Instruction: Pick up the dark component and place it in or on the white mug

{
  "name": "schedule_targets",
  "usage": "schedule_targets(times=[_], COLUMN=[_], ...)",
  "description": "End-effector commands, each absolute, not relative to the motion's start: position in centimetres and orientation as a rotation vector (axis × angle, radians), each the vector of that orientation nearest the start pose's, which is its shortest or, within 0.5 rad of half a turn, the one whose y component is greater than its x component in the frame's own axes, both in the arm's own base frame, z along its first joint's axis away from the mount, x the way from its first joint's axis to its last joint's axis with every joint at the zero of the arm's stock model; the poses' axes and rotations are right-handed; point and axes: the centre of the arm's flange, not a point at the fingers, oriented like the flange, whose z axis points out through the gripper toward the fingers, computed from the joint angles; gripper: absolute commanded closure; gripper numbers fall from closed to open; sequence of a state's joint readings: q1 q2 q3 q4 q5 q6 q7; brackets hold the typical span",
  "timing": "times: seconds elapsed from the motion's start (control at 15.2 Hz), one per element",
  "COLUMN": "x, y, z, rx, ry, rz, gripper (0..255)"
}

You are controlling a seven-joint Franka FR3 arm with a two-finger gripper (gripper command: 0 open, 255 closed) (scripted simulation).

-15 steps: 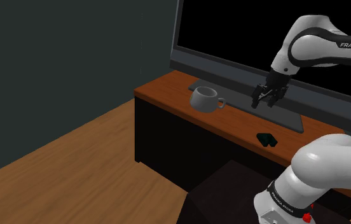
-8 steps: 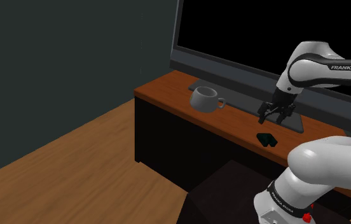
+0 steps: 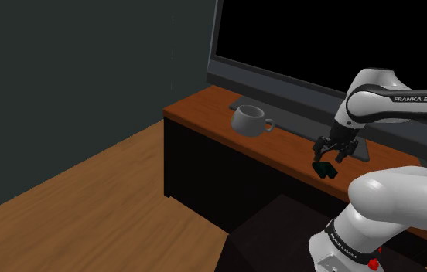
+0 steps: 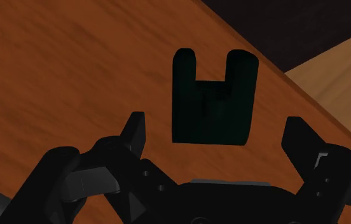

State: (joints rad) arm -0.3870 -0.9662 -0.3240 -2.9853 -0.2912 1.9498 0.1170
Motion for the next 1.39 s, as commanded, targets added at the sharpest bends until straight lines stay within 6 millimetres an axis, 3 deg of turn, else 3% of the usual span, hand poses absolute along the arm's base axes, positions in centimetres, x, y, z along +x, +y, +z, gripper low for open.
schedule_targets(times=[0.0, 0.53, 0.59, 1.19, 1.32], x=[19.4, 19.4, 19.4, 19.4, 19.4], y=[-16.0, -16.0, -16.0, -16.0, -16.0], z=[35.0, 35.0, 35.0, 35.0, 36.1], rx=[-3.000, -3.000, -3.000, -3.000, -3.000], ry=[0.865, 0.865, 0.865, 0.865, 0.865], rz=[0.116, 0.116, 0.116, 0.116, 0.116], gripper=[0, 0, 255, 255, 255])
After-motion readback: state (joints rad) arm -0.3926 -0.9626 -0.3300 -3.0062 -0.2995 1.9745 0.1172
